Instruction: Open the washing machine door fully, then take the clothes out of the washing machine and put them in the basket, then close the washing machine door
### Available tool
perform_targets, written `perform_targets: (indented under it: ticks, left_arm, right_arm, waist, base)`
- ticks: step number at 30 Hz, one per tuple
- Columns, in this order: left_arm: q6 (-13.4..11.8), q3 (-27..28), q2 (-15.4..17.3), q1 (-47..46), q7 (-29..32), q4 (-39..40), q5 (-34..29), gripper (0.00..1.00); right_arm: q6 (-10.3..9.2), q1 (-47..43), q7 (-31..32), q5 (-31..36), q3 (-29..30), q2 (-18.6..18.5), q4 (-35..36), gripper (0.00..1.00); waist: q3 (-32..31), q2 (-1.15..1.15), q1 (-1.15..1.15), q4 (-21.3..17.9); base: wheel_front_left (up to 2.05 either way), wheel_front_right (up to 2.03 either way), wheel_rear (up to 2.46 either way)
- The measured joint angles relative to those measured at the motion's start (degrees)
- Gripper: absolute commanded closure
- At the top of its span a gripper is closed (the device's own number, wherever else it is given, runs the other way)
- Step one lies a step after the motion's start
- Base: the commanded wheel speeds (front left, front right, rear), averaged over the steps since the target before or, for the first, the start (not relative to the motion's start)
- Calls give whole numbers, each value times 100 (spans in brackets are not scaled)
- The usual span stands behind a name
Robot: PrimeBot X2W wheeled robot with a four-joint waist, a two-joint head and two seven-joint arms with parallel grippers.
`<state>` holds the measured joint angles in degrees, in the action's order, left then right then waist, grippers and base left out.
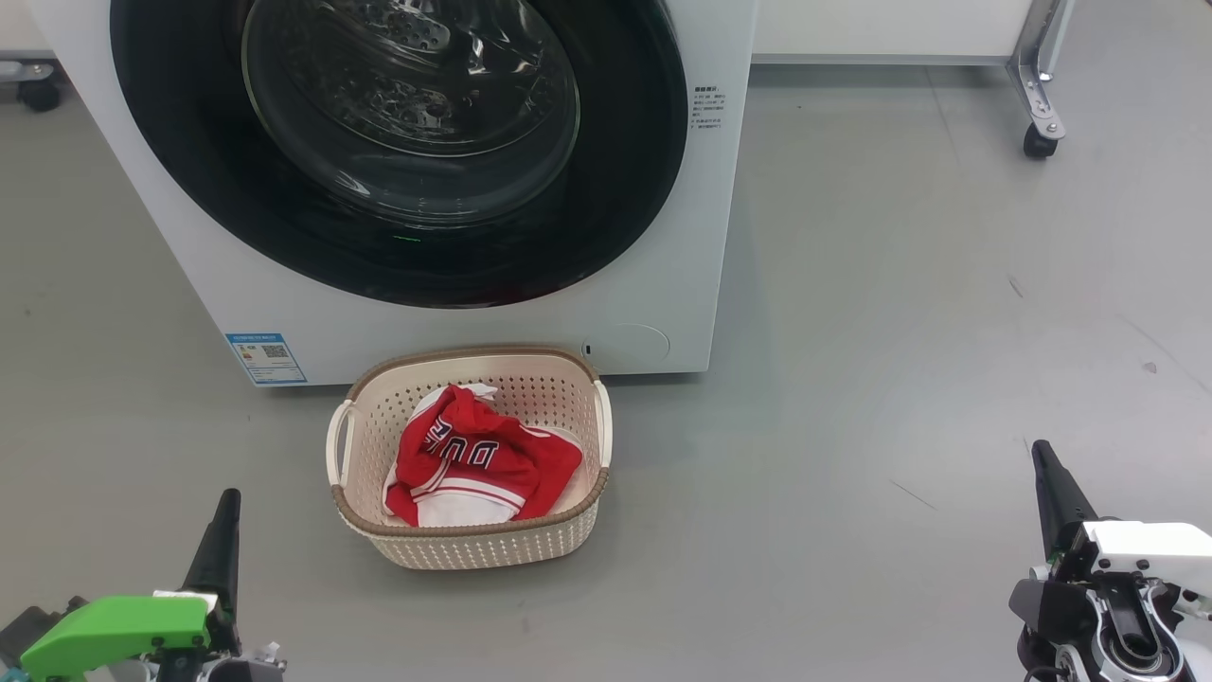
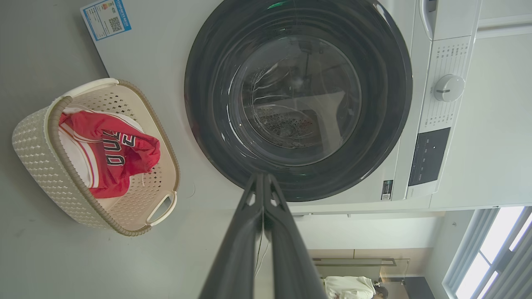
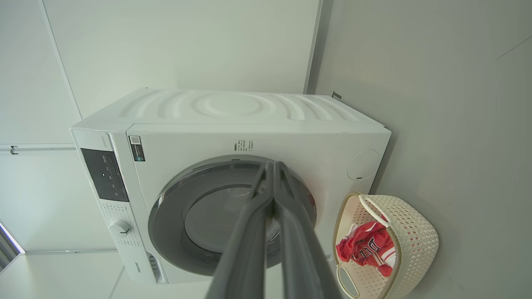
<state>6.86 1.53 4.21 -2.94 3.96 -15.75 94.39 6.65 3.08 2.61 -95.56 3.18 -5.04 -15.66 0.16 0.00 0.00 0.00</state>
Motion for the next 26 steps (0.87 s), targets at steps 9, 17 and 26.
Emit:
perform_targets:
  ticks: [9,17,26]
  left_arm:
    - [0,2,-2,-2,0,-10,0,100]
    - [0,5,-5,-3,1,-14,0,100]
    - [1,8,-7,-4,1,-18,0,100]
  right_arm:
    - [1,1,11,0,4,0,-11,100]
    - [1,2,11,0,10,1,-16,100]
    - [1,3,12,0,13,1,-21,100]
  waist:
    - [0,0,0,0]
    - [-1,0,0,0]
    - [-1,0,0,0]
  base:
    - [0,0,0]
    - [0,0,0]
    - [0,0,0]
